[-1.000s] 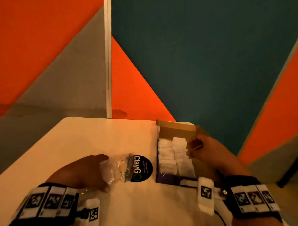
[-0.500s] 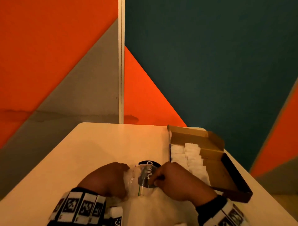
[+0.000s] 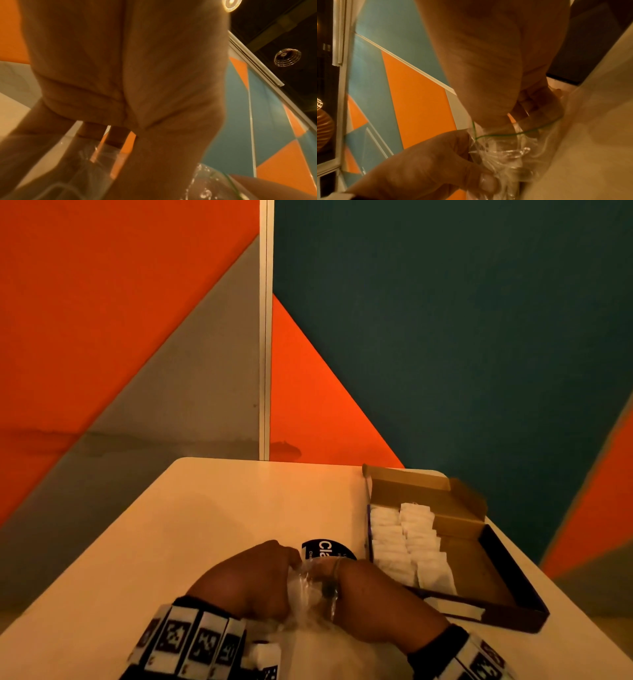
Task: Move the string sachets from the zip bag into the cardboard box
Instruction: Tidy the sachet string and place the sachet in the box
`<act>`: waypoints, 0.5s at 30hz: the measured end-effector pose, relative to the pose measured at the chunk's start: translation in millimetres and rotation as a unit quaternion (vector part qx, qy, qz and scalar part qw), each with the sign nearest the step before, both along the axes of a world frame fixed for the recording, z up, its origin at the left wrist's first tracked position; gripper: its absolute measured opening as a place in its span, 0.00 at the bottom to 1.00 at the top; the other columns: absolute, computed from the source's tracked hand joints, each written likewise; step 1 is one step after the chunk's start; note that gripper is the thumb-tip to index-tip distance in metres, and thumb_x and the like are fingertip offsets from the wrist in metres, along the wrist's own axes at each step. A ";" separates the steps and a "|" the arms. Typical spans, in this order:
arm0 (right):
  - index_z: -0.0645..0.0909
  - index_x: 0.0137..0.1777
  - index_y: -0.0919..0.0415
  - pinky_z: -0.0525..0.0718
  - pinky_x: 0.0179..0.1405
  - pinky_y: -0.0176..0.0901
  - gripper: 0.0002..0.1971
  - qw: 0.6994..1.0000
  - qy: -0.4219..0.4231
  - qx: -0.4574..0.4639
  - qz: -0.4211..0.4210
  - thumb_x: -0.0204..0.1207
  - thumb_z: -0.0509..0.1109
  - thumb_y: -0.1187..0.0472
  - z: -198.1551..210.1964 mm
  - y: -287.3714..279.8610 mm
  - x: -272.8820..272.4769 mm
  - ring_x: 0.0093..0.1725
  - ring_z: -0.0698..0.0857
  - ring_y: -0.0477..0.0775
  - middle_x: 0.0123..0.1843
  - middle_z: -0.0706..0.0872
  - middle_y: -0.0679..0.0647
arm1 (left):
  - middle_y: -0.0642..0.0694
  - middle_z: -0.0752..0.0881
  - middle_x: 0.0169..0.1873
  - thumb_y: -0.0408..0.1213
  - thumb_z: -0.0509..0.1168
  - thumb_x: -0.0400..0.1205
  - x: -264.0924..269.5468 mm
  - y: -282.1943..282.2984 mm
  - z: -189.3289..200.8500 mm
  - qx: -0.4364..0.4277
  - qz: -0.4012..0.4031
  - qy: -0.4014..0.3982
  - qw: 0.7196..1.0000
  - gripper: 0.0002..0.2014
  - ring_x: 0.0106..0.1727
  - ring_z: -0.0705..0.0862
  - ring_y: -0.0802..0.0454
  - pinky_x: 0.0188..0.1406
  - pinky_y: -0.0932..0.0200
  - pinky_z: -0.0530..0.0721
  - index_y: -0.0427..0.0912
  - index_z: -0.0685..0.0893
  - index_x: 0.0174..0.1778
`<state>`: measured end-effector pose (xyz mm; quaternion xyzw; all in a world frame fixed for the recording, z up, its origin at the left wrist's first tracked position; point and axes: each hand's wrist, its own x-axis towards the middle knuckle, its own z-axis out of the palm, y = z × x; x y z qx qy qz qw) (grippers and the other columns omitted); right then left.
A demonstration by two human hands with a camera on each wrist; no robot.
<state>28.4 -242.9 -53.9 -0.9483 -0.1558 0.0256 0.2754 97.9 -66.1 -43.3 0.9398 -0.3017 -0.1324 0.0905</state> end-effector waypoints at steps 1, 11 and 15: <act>0.82 0.67 0.38 0.79 0.63 0.29 0.17 1.000 -0.002 -0.001 -0.005 0.80 0.73 0.53 0.0 0.2 -0.2 0.59 0.84 0.36 0.63 0.88 0.36 | 0.52 0.80 0.60 0.41 0.79 0.68 -0.6 -0.1 0.6 -0.002 -0.001 -0.004 1.000 0.29 0.59 0.83 0.50 0.45 0.62 0.77 0.55 0.81 0.67; 0.86 0.64 0.39 0.83 0.66 0.36 0.16 0.998 -0.051 0.001 -0.036 0.77 0.72 0.54 -14.8 -1.4 11.1 0.59 0.87 0.38 0.60 0.90 0.38 | 0.51 0.79 0.62 0.42 0.78 0.70 -2.4 -0.9 1.4 -0.021 0.003 -0.002 1.000 0.28 0.60 0.82 0.50 0.49 0.60 0.78 0.56 0.78 0.65; 0.89 0.61 0.44 0.85 0.67 0.43 0.15 0.997 -0.046 0.001 -0.061 0.77 0.72 0.59 -26.6 -4.5 17.8 0.59 0.88 0.42 0.60 0.91 0.41 | 0.51 0.80 0.61 0.43 0.78 0.70 -2.2 -1.8 1.5 -0.012 -0.001 -0.001 1.000 0.27 0.61 0.82 0.49 0.48 0.61 0.76 0.55 0.78 0.65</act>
